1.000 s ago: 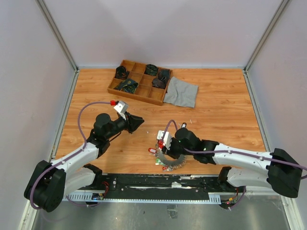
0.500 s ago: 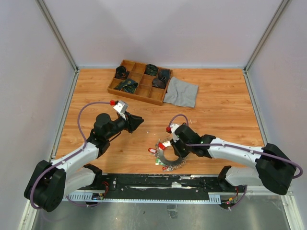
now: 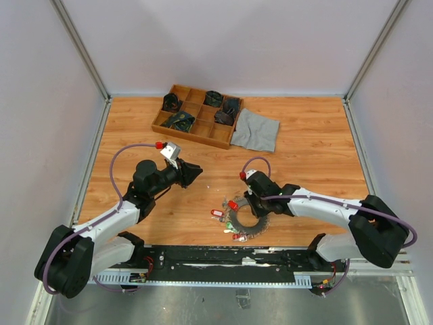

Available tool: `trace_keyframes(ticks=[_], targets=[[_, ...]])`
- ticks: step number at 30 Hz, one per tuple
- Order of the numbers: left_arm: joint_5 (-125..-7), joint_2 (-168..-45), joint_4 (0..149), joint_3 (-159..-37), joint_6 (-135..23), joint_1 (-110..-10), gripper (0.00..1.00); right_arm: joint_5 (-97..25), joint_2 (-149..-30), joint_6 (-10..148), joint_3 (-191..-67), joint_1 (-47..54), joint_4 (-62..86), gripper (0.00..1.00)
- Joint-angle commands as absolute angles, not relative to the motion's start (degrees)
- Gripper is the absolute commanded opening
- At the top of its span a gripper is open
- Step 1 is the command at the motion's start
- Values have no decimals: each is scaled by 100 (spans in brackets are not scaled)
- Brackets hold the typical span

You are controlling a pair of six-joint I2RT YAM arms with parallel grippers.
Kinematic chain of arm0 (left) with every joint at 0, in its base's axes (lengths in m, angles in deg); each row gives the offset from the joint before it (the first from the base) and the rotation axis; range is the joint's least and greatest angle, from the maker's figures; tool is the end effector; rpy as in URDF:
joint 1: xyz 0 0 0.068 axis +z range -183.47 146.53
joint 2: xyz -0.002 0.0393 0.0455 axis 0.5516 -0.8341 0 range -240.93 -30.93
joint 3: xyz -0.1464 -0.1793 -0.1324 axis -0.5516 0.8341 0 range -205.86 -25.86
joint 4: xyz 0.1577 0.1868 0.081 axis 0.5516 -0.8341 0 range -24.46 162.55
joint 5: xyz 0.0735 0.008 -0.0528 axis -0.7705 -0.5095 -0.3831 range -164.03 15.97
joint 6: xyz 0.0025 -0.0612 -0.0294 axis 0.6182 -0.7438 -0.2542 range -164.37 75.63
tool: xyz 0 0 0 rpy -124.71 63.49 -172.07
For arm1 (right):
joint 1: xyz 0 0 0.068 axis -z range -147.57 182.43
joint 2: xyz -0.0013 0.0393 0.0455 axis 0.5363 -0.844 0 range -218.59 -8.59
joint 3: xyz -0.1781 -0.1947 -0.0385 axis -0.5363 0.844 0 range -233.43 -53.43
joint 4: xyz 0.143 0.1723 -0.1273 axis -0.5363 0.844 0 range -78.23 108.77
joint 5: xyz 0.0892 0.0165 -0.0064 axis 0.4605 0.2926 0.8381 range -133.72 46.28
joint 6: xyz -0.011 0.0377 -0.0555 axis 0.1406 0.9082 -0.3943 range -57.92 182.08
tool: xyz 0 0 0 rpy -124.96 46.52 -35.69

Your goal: Put the keys on the keyring

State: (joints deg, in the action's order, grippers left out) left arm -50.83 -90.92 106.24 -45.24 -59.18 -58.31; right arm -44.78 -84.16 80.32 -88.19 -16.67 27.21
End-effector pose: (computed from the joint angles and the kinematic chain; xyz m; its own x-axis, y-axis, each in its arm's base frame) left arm 0.2054 -0.1186 0.2104 -0.2950 -0.1223 -0.9476 0.6885 0.6605 -0.2996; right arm 0.1637 0.1873 0.1441 -0.7514 -0.3895 -0.5327 -0.5411 0.8257 0.1594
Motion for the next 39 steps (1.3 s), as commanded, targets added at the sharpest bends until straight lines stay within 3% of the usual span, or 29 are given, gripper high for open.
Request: trace_keyframes(ticks=[1,7,15,21,26,39], targets=[[-5133,-9118,10667,-4586,-5861,-5843,26,-5468,-8470,8213,-8846,-1240,3441,21],[-5170,-9135,10632,-4607,-5852,-5845,26,-5443,-8665,7755,-9182,-871,3035,27],[-5230,-9161,10628,-4605,-5859,-5848,26,-3309,-8513,6953,-9442,-1161,2528,28],[-5231,-9165,10630,-4613,-5861,-5845,26,-3334,-8641,6840,-9625,-1205,3209,29],[-5231,-9186,10655,-4599,-5879,-5839,26,-3222,-8550,6877,-9819,-1275,3972,41],[-5196,-9201,10654,-4612,-5896,-5844,26,-1863,-8346,7404,-9494,-1349,3501,45]])
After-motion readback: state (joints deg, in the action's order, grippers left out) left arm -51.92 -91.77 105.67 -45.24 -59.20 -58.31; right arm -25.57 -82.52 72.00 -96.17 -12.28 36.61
